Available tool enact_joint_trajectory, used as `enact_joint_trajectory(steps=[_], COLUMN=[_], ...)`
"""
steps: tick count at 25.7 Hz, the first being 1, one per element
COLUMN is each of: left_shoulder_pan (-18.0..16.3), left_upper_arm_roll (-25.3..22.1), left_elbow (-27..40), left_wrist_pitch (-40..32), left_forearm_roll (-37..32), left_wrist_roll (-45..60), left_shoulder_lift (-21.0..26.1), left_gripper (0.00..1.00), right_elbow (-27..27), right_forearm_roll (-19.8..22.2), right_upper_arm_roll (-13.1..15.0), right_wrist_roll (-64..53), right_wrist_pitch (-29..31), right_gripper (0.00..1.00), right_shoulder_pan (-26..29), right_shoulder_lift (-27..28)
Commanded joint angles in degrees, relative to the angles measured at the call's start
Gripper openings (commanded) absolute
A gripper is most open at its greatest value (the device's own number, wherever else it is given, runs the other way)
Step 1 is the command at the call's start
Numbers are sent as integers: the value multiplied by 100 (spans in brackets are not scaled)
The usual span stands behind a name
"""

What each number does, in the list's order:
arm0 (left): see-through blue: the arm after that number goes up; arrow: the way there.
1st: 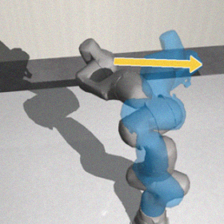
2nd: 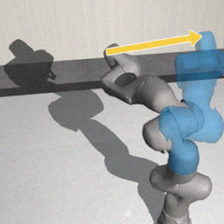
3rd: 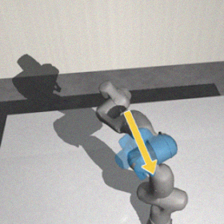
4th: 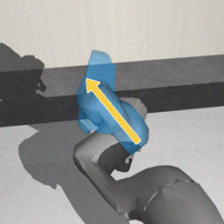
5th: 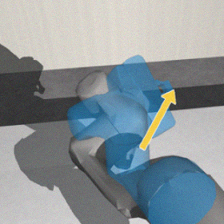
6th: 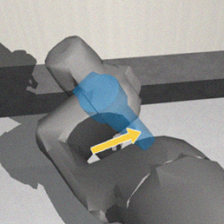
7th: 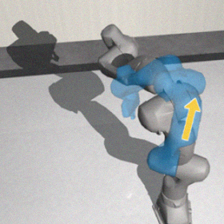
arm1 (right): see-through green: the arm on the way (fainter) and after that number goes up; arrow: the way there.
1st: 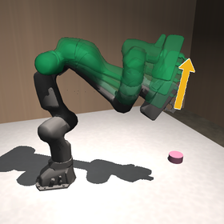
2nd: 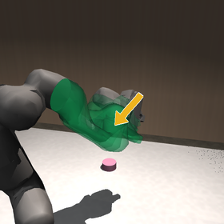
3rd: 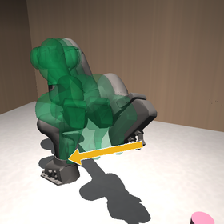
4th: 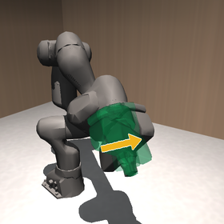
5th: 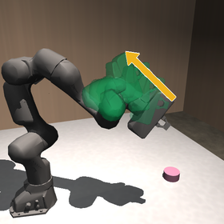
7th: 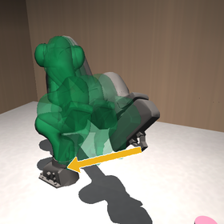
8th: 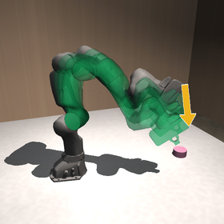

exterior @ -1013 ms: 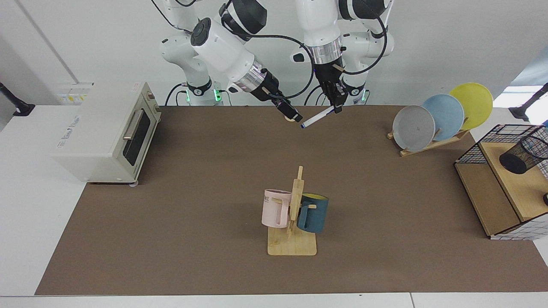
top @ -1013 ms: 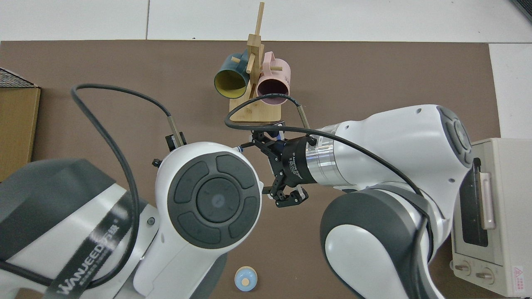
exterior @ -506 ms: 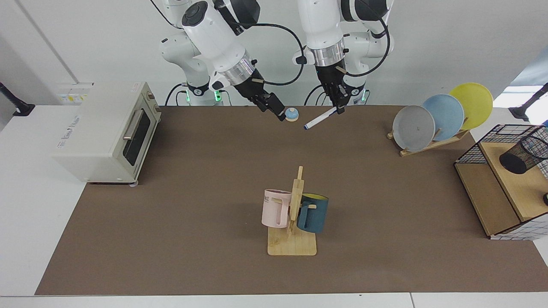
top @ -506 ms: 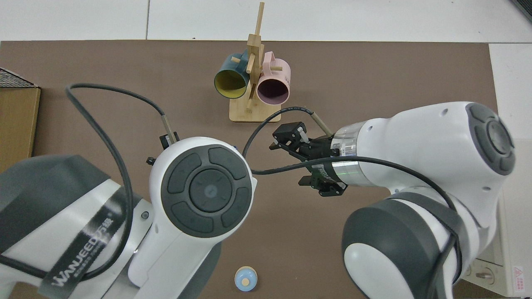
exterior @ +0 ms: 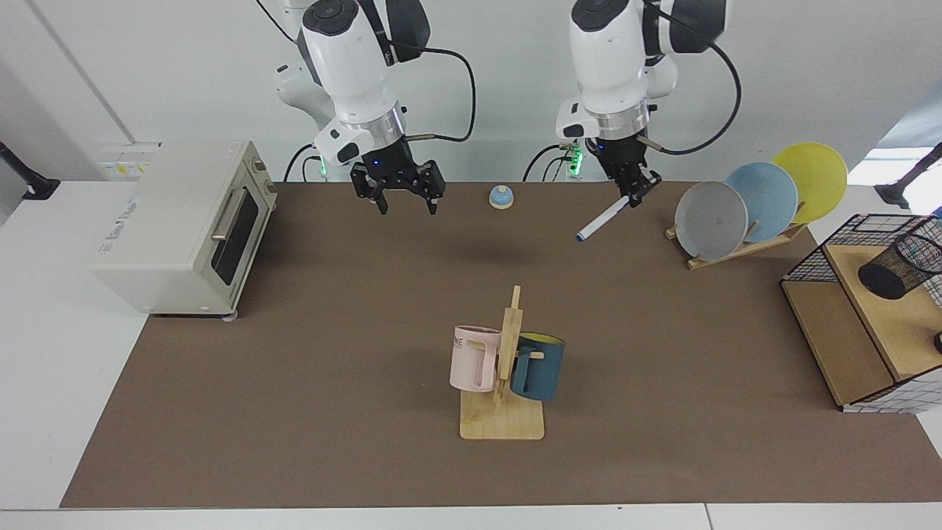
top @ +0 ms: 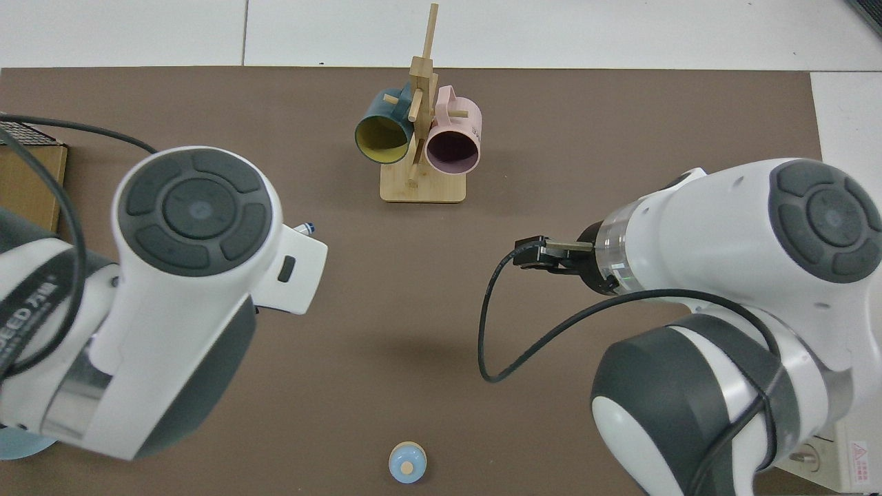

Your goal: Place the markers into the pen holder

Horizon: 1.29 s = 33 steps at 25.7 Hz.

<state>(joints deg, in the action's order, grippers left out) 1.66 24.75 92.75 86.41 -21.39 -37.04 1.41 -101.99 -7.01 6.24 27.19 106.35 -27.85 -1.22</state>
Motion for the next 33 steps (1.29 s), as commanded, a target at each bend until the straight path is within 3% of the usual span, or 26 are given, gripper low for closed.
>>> enact_joint_trajectory(steps=[1, 4, 9, 12, 18, 22, 29, 33], left_shoulder_pan=[-17, -8, -8, -17, -25, -26, -17, -17], left_upper_arm_roll=[-532, -945, -1420, -1745, -2106, -2185, -2439, -2624], left_elbow=[138, 129, 85, 6, 6, 15, -3, -3], left_wrist_pitch=[-115, -212, -239, -151, 42, 121, 95, 314], left_forearm_roll=[-146, -619, -1288, -1639, -1860, -2044, -2615, -3264], left_wrist_roll=[-523, -980, -1306, -1324, -1824, -2088, -3044, -3581], left_shoulder_lift=[-141, -141, -123, -88, -79, -79, -79, -70], left_gripper=[0, 0, 0, 0, 0, 0, 0, 0], right_elbow=[-120, -120, -120, -102, -102, -102, -76, -76], right_forearm_roll=[559, 648, 639, 648, 736, 877, 754, 754], right_upper_arm_roll=[-61, -61, -53, -61, -53, -61, -79, -70], right_wrist_roll=[-1372, -2024, -1998, -2007, -2051, -2077, -2007, -2007], right_wrist_pitch=[-115, -124, -193, -282, -387, -361, -282, -282], right_gripper=[100, 100, 100, 100, 100, 100, 100, 100], right_shoulder_pan=[209, 446, 912, 1473, 2099, 2126, 2108, 2099], right_shoulder_lift=[-133, -124, -71, -36, -36, -36, -211, -229])
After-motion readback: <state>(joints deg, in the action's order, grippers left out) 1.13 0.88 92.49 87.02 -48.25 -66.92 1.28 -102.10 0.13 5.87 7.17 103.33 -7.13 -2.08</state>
